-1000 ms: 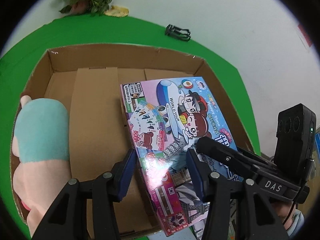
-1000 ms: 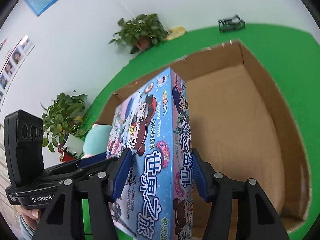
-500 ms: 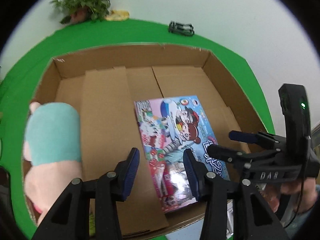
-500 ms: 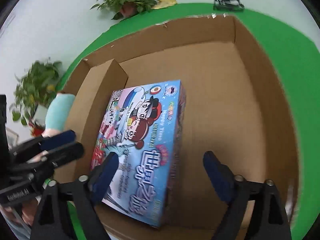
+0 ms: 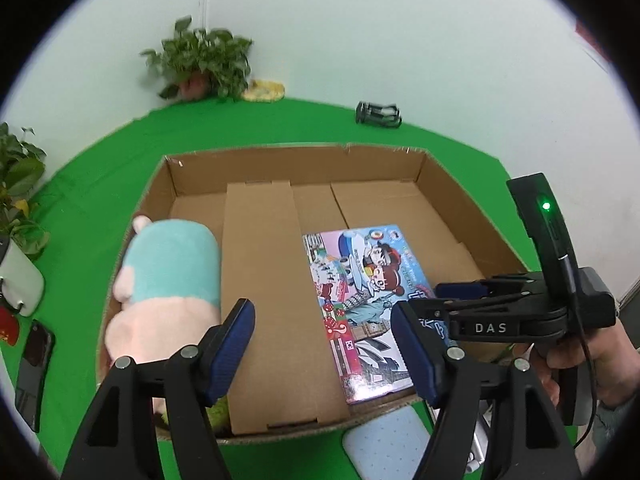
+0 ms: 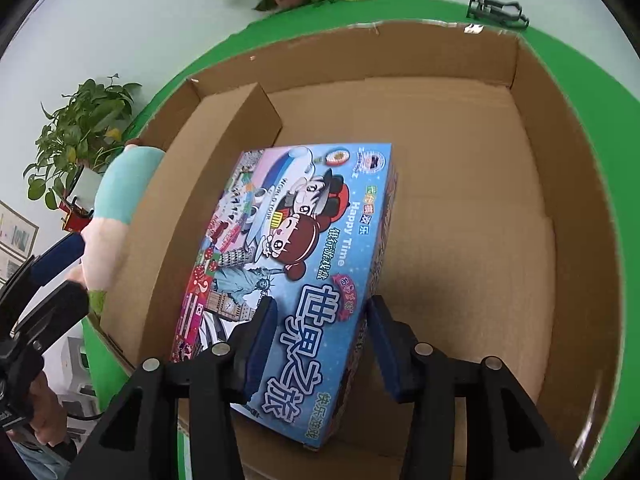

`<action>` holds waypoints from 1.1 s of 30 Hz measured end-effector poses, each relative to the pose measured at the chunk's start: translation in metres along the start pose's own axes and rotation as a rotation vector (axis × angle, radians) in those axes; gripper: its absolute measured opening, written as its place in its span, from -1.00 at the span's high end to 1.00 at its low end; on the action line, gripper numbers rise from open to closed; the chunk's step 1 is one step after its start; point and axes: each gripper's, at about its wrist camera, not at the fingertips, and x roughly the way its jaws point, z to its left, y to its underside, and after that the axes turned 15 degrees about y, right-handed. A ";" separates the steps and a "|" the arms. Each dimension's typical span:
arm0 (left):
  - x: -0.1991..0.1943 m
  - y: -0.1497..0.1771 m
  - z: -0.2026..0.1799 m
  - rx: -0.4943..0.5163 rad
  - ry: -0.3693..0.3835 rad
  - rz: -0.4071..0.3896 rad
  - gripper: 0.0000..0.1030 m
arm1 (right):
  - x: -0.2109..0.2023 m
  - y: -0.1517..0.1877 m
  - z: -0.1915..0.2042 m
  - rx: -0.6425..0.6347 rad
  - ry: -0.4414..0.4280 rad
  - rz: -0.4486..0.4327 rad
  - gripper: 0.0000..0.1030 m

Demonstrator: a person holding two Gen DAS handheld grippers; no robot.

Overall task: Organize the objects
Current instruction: 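Withdraw the left gripper from the open box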

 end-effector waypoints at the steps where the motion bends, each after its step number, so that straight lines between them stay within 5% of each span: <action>1: -0.005 0.001 -0.003 0.016 -0.012 -0.013 -0.49 | -0.007 0.003 0.001 -0.006 0.024 -0.025 -0.15; 4: -0.025 0.008 -0.014 0.062 -0.058 -0.092 -0.55 | -0.046 0.017 0.000 -0.011 0.096 -0.140 -0.88; 5: -0.034 0.011 -0.018 0.070 -0.076 -0.121 -0.56 | -0.062 0.025 -0.001 -0.001 0.120 -0.194 -0.99; 10: -0.064 0.021 -0.028 0.071 -0.108 -0.207 -0.58 | -0.126 0.072 0.002 0.029 0.189 -0.366 -0.99; 20: -0.104 0.034 -0.065 0.118 -0.101 -0.291 -0.58 | -0.190 0.151 0.014 0.033 0.241 -0.483 -0.99; 33: -0.086 0.051 -0.091 0.106 -0.018 -0.205 -0.58 | -0.208 0.208 -0.021 0.104 0.274 -0.500 -0.99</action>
